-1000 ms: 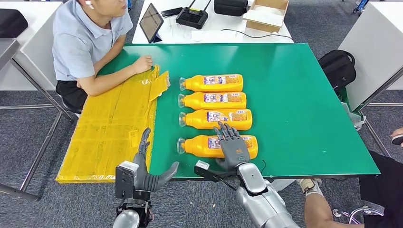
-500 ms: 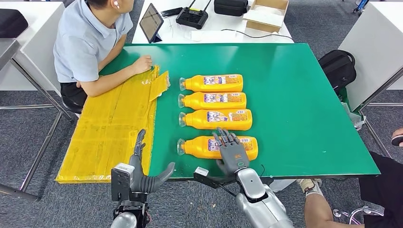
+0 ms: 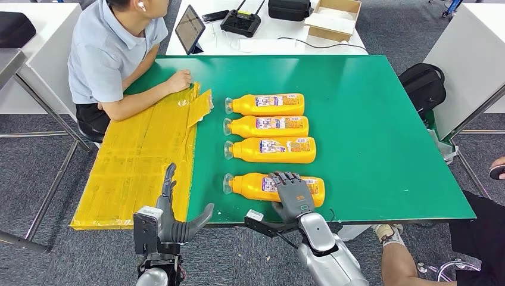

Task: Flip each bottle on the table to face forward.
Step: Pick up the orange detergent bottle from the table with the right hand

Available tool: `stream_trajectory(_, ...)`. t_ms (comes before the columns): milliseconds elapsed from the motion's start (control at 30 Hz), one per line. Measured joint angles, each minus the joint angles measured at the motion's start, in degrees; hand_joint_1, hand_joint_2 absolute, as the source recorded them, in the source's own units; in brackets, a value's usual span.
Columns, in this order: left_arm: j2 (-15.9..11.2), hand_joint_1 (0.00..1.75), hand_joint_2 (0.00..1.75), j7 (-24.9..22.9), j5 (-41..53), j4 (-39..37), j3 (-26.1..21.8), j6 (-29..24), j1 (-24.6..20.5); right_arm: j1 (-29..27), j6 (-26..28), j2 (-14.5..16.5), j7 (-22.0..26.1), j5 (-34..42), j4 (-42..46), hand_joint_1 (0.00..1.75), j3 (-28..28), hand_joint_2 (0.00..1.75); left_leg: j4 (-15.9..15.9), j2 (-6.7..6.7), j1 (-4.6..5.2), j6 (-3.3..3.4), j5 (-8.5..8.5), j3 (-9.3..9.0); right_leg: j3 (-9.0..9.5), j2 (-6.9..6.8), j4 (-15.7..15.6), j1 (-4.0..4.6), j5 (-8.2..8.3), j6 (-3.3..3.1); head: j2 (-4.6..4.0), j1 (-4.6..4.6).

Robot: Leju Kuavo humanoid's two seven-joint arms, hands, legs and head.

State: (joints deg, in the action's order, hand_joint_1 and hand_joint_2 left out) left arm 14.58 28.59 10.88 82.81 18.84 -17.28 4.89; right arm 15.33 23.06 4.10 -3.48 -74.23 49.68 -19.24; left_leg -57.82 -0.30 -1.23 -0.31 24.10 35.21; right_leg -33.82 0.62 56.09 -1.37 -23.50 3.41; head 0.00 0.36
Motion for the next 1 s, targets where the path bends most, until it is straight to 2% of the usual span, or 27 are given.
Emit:
stream_trajectory(267,0.0,0.0,1.75,-0.01,0.11,0.01,-0.38,-0.17,0.1,-0.54,0.91,-0.17,-0.24,-0.6,0.0,1.75,0.92,1.75,0.0,-0.01,0.0,0.0,0.0,-0.06,0.06,0.0,0.0,0.0,0.0,0.0,0.0,-0.01)
stream_trajectory(733,0.0,0.0,1.75,-0.04,0.17,0.01,-0.5,-0.18,0.21,-1.3,2.01,-0.21,1.99,1.02,0.05,1.75,2.71,1.75,0.0,-0.02,0.0,0.0,0.0,-0.15,0.16,-0.01,-0.01,0.0,-0.01,0.0,0.0,0.0)
stream_trajectory(800,0.0,0.0,1.75,0.0,0.14,0.01,-0.5,-0.14,0.21,-1.5,2.21,-0.2,4.02,3.22,0.1,1.75,2.96,1.75,0.0,-0.02,0.0,0.0,0.0,-0.16,0.18,-0.01,-0.01,0.0,-0.01,0.0,0.0,0.0)
stream_trajectory(1000,0.0,0.0,1.75,1.1,-0.63,-0.14,-0.44,0.05,-0.01,-4.03,5.72,-0.05,17.16,17.37,2.79,1.74,5.03,1.75,0.0,0.0,0.0,0.0,0.01,-0.14,0.17,0.0,0.0,0.0,-0.01,0.0,0.0,0.01)
